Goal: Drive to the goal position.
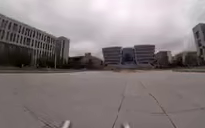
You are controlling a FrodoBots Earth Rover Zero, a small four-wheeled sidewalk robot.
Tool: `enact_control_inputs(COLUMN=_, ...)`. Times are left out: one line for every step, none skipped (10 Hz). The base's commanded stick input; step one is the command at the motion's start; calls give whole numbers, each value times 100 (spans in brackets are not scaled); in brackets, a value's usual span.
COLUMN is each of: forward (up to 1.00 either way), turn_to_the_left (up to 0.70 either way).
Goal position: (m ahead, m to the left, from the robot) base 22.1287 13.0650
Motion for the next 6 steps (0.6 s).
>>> enact_control_inputs(forward=100, turn_to_the_left=0)
enact_control_inputs(forward=100, turn_to_the_left=-1)
enact_control_inputs(forward=100, turn_to_the_left=-2)
enact_control_inputs(forward=100, turn_to_the_left=-21)
enact_control_inputs(forward=100, turn_to_the_left=-8)
enact_control_inputs(forward=100, turn_to_the_left=0)
